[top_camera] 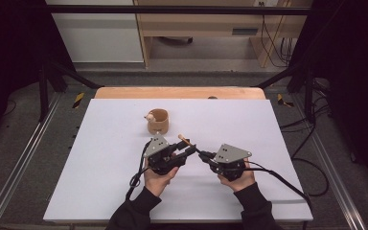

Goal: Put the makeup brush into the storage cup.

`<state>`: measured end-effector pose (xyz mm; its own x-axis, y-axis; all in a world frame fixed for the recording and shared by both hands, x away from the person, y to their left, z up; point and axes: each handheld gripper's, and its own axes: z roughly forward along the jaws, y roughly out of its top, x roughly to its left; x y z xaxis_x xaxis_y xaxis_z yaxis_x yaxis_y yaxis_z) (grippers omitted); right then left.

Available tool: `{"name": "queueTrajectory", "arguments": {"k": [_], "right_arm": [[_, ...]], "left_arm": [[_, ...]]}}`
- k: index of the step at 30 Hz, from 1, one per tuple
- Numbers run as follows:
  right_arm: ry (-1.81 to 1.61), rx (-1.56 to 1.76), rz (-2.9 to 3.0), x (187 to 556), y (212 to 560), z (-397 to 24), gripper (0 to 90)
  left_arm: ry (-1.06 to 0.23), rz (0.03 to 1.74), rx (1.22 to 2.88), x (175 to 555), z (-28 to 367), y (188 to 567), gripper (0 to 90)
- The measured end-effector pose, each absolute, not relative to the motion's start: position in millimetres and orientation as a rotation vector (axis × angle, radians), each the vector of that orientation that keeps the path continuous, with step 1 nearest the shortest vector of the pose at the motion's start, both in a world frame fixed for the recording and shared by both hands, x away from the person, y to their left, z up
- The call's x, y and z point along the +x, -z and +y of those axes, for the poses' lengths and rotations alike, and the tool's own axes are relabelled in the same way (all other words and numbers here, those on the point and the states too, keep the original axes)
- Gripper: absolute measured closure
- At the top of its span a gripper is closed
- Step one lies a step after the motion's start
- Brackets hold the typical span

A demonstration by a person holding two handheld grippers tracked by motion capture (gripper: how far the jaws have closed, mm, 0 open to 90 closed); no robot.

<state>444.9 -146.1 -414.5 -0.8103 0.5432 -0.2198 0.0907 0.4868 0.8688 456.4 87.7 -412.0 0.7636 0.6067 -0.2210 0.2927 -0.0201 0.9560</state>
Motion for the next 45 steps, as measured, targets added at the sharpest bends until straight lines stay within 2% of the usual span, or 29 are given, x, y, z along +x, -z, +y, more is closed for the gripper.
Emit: {"name": "queueTrajectory", "arguments": {"k": [45], "right_arm": [[-1.275,0.521,2.285,445,420,-142,84.1]], "left_arm": [[-0.259,0.693,1.589,446,81,402,82.1]]}}
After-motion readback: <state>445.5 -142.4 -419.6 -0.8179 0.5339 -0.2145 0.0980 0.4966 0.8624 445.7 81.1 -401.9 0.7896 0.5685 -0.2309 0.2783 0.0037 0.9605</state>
